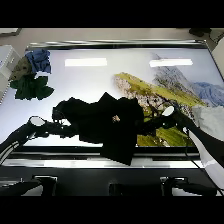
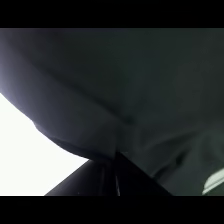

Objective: Fold the clothes and pants, and hang the long-sleeved shirts on hangers.

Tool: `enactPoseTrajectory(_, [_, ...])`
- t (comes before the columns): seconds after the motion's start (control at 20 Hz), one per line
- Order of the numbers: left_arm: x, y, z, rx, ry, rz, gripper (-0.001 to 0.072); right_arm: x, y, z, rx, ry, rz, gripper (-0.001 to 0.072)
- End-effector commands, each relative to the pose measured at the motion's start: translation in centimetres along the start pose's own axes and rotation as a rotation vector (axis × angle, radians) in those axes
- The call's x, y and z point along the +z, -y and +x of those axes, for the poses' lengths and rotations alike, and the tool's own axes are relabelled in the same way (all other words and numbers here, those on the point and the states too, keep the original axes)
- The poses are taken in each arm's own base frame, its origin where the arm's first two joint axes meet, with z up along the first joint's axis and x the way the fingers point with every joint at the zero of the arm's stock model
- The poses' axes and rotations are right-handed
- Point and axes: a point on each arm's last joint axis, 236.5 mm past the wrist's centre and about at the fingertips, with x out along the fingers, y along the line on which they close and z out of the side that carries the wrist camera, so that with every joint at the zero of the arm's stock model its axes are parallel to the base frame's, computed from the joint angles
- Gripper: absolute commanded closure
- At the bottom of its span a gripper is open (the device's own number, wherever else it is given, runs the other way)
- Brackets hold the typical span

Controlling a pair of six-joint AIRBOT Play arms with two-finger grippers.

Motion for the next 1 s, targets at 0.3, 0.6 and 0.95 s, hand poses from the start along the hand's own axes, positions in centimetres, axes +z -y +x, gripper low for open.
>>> enactPoseTrajectory(0.3, [9.0, 25.1, -27.3, -0.190, 0.622, 0.664, 0.0681, 7.9, -22.2, -39.9, 0.132, 1.097, -0.633, 0.0675])
enactPoseTrajectory(0.6, [-3.2, 39.5, -47.8, -0.374, 1.079, 1.027, 0.0681, -12.8, -27.8, -57.5, 0.095, 1.598, -0.924, 0.0674])
enactPoseTrajectory(0.95, [1.9, 33.7, -41.9, -0.185, 0.910, 0.873, 0.0680, -9.8, -17.8, -48.0, -0.144, 1.141, -0.583, 0.0674])
